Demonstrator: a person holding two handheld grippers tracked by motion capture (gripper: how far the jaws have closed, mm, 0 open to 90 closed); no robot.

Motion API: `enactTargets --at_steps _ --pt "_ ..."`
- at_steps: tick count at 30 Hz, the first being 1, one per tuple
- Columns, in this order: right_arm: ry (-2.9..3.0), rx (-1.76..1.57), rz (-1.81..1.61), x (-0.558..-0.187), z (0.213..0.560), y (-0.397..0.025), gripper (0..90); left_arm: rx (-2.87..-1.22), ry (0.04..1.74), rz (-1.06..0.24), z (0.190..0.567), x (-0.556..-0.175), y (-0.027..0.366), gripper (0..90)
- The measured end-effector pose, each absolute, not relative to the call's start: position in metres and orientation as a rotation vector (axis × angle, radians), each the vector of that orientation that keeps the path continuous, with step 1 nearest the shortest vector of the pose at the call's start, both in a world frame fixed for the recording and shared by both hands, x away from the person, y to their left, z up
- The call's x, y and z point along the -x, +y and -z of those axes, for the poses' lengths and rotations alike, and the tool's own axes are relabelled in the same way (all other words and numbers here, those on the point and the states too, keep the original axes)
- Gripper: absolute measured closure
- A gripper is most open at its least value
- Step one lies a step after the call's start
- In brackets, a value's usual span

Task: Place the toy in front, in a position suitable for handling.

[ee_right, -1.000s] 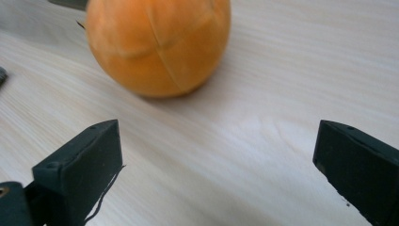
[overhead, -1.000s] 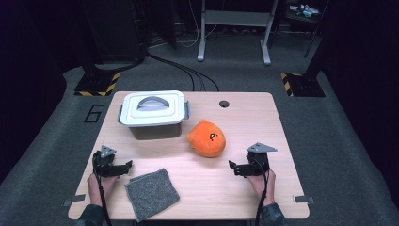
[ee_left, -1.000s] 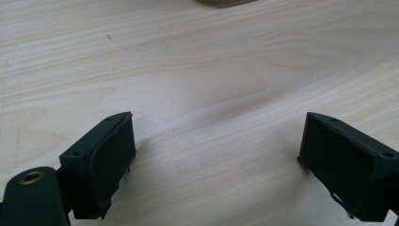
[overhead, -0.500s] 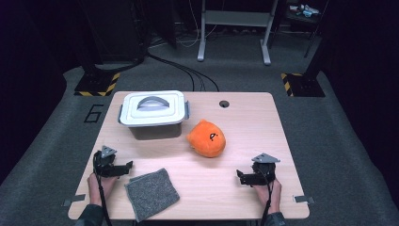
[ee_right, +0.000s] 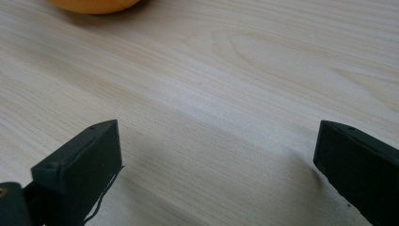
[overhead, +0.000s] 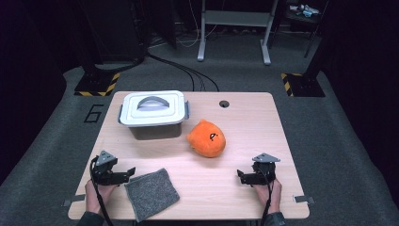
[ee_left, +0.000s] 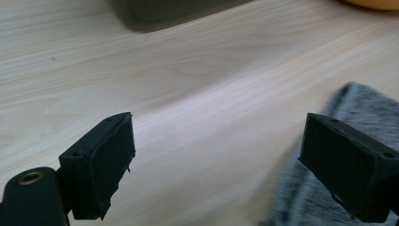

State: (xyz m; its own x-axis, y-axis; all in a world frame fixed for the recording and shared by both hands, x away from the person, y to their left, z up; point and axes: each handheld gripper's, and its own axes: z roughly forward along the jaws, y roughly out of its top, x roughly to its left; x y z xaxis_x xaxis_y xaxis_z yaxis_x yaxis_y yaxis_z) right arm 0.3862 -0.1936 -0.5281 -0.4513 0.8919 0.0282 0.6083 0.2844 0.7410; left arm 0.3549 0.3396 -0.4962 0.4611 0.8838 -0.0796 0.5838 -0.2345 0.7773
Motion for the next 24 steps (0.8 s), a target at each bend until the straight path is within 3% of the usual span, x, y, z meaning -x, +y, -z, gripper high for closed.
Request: enactTargets --at_steps 11,24 --pt "2.166 -1.351 -0.960 -0.386 0.529 -0.192 2.0 -2.023 1.053 -0.390 0.493 -0.320 0.290 10.2" --pt "2.168 -1.353 -0.953 -0.386 0.529 -0.190 2.7 -2.142 1.027 -0.353 0.511 -0.315 0.255 11.3"
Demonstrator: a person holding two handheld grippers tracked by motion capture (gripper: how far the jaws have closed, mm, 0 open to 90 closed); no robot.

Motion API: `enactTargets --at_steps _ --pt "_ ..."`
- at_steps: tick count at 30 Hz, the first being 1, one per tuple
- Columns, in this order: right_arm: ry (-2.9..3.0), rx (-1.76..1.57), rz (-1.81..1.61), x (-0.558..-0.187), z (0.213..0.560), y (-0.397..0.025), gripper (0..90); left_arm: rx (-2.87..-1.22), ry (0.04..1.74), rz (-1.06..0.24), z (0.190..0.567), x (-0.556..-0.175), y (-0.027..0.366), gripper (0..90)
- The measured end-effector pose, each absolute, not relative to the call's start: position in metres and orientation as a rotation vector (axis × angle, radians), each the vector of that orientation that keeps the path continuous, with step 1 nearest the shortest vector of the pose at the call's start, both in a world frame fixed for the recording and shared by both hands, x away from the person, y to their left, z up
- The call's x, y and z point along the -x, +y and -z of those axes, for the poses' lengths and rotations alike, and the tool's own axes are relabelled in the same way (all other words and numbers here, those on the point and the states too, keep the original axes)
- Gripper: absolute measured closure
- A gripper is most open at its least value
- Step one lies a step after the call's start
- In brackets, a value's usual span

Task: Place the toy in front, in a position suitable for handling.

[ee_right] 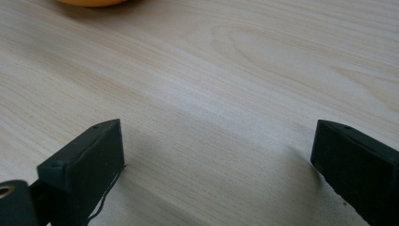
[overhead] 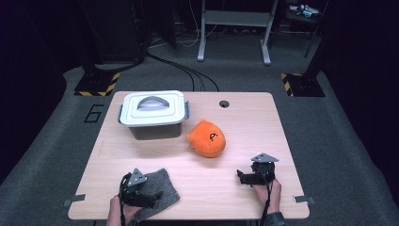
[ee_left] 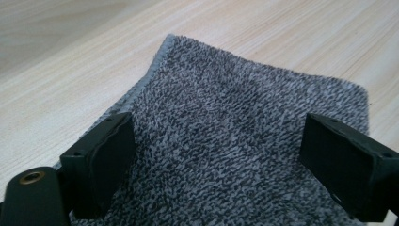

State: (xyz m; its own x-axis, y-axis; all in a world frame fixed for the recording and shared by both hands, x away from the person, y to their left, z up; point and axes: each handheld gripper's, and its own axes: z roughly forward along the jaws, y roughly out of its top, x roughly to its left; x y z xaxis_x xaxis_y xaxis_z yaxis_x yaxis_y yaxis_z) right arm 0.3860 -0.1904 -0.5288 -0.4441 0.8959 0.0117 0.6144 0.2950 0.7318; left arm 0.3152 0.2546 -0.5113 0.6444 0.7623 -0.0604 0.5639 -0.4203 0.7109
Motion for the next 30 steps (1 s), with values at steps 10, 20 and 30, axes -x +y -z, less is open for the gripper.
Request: enactTargets --at_steps 10,20,30 --pt "2.177 -1.345 -0.940 -0.387 0.529 -0.190 3.0 -2.183 1.048 -0.396 0.518 -0.316 0.252 23.6" --pt "2.177 -1.353 -0.945 -0.387 0.529 -0.191 3.5 -2.163 1.012 -0.380 0.516 -0.313 0.253 65.7" --pt "2.161 -1.386 -0.986 -0.389 0.529 -0.195 2.8 -2.149 0.932 -0.347 0.503 -0.321 0.246 69.8"
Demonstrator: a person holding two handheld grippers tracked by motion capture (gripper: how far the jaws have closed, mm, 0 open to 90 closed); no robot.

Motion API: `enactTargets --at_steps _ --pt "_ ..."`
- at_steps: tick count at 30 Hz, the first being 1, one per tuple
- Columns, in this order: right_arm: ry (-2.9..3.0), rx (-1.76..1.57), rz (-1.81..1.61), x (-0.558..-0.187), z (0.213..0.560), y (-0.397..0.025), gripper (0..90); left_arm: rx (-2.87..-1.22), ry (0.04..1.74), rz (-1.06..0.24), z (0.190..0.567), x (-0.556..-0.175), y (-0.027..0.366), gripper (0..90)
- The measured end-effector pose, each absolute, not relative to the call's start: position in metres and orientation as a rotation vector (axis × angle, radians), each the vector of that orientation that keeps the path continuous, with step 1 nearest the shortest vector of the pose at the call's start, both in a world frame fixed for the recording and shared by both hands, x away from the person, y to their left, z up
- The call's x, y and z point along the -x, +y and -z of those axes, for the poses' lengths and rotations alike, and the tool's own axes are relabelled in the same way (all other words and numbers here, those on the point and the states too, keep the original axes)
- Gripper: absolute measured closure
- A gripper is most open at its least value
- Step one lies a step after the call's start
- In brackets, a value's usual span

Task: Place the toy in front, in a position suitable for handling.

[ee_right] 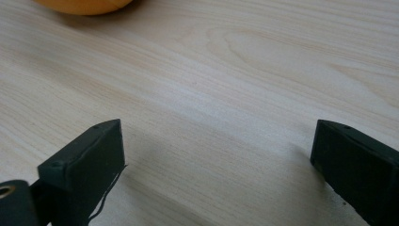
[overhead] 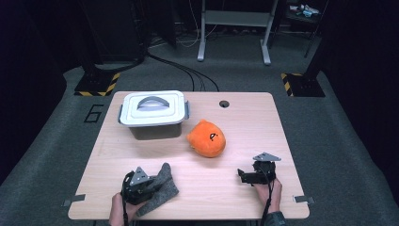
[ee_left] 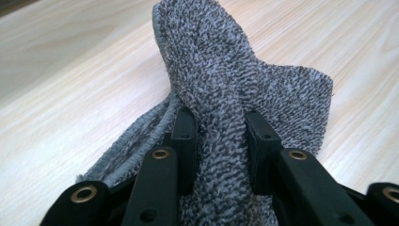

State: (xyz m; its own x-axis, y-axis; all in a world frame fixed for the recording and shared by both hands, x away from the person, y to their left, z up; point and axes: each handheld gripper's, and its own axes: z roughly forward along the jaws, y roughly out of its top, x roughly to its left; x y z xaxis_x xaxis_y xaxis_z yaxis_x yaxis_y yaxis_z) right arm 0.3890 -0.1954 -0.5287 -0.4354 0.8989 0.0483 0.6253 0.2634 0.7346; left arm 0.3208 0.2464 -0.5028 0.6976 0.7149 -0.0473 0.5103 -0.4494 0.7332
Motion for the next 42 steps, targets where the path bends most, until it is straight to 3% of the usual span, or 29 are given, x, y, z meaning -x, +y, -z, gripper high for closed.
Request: enactTargets --at_steps 36,39,42 --pt "2.161 -1.377 -0.959 -0.389 0.529 -0.193 4.3 -2.247 0.539 -0.158 0.501 -0.371 0.110 67.6" --pt "2.162 -1.377 -0.956 -0.389 0.529 -0.193 4.3 -2.267 0.521 -0.136 0.505 -0.373 0.103 65.8" --pt "2.161 -1.378 -0.956 -0.389 0.529 -0.193 4.3 -2.277 0.528 -0.133 0.507 -0.375 0.102 56.5"
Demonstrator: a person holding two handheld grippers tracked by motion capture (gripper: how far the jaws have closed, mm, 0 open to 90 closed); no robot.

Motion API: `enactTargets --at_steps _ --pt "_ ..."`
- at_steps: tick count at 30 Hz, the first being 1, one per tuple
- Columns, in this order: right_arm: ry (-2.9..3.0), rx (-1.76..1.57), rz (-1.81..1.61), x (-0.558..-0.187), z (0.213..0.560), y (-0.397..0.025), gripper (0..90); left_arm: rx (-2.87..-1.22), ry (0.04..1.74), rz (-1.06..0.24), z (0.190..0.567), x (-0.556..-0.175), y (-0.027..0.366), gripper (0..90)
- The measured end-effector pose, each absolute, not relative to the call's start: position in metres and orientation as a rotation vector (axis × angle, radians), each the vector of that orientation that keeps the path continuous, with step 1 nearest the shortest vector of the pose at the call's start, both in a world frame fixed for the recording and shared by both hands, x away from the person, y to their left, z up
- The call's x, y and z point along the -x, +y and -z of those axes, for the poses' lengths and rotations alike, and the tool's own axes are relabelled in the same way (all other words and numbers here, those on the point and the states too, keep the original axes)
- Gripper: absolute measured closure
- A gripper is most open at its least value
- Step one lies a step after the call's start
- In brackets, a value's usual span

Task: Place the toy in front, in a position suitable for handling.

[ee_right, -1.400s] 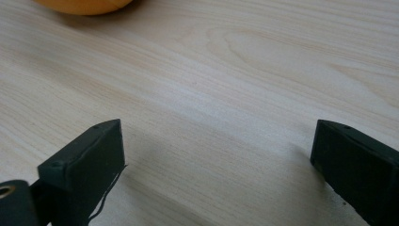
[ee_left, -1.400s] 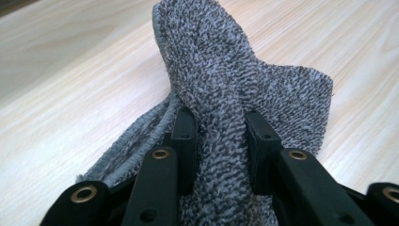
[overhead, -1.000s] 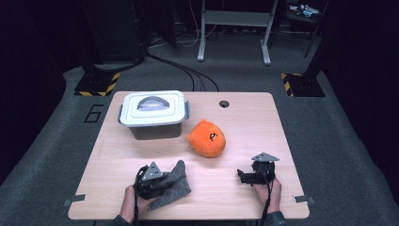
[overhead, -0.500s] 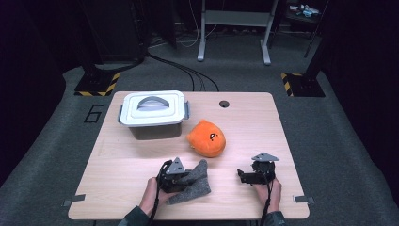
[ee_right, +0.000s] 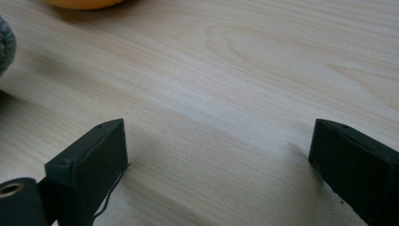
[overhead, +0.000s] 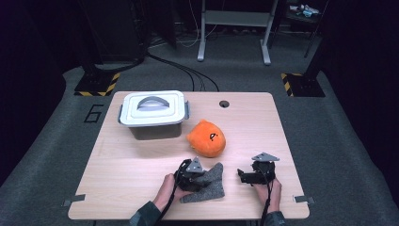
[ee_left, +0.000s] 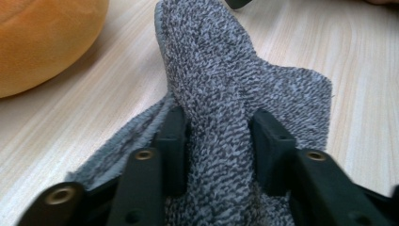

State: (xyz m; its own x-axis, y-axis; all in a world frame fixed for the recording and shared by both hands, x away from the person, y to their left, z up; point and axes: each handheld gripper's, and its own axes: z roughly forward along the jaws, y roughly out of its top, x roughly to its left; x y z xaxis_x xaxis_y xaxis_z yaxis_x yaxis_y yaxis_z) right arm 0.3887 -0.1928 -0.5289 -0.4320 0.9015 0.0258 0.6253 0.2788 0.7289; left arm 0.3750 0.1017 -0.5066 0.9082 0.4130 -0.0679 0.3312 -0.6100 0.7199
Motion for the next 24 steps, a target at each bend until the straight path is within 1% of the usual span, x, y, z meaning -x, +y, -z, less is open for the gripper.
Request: enactTargets --at_steps 3,5,7,9,13,18,22,24 --pt "2.161 -1.377 -0.953 -0.389 0.529 -0.193 4.3 -2.250 0.561 -0.140 0.505 -0.375 0.107 38.0" --pt "2.163 -1.374 -0.952 -0.389 0.529 -0.193 4.2 -2.224 0.589 -0.151 0.502 -0.373 0.112 27.9" --pt "2.163 -1.373 -0.951 -0.389 0.529 -0.192 4.2 -2.206 0.612 -0.158 0.499 -0.372 0.120 20.4" --pt "2.166 -1.372 -0.953 -0.389 0.529 -0.192 4.2 -2.196 0.627 -0.168 0.496 -0.370 0.126 15.8" --pt "2.166 -1.372 -0.951 -0.389 0.529 -0.192 4.1 -2.184 0.652 -0.191 0.493 -0.366 0.141 14.7" --pt "2.169 -1.366 -0.950 -0.389 0.529 -0.192 4.1 -2.169 0.722 -0.255 0.492 -0.361 0.167 11.8" --pt "2.173 -1.351 -0.941 -0.389 0.529 -0.192 4.1 -2.137 0.786 -0.310 0.496 -0.357 0.190 11.2" --pt "2.171 -1.364 -0.942 -0.388 0.529 -0.191 4.1 -2.115 0.819 -0.310 0.500 -0.355 0.201 10.6"
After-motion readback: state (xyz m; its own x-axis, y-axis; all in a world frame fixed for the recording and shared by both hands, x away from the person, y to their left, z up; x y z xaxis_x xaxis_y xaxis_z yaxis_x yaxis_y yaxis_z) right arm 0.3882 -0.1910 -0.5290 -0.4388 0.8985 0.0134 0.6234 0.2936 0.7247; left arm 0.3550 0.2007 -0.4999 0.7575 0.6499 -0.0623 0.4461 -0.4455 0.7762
